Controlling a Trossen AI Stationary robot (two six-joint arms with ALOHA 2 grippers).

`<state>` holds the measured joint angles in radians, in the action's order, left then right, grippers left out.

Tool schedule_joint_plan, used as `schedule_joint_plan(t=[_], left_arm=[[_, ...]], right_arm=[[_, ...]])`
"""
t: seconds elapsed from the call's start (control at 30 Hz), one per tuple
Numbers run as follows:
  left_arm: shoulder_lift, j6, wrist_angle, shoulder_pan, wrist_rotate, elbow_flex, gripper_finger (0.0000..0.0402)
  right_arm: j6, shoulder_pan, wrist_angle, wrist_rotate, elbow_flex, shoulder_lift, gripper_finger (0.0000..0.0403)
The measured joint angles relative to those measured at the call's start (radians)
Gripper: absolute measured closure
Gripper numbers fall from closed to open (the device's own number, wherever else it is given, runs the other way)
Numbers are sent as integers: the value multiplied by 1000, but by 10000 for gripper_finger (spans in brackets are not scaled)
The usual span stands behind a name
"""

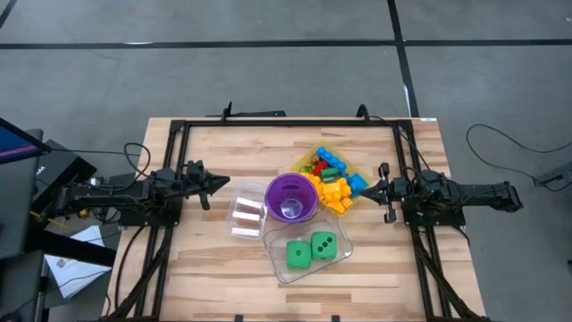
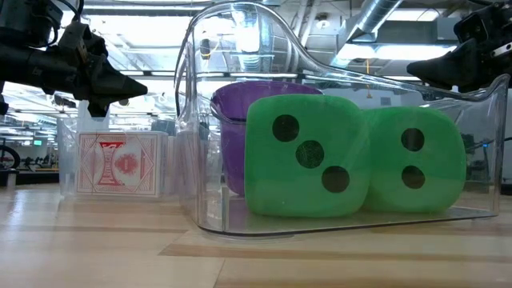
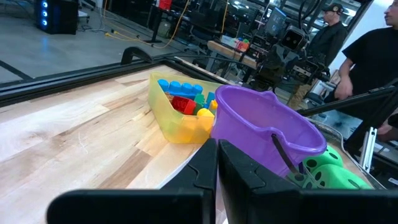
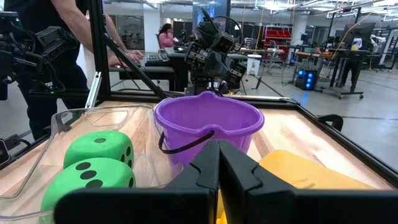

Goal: Pick & Place Toys
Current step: Return to Home Position

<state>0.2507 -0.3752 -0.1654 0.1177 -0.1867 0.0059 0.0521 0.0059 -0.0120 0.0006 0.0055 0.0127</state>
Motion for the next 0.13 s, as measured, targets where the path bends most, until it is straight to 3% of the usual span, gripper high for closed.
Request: schedule_joint_plan(t=[0.13], left_arm=[[0,0,0,0,0,0,394]], right_arm=[[0,0,0,0,0,0,403]])
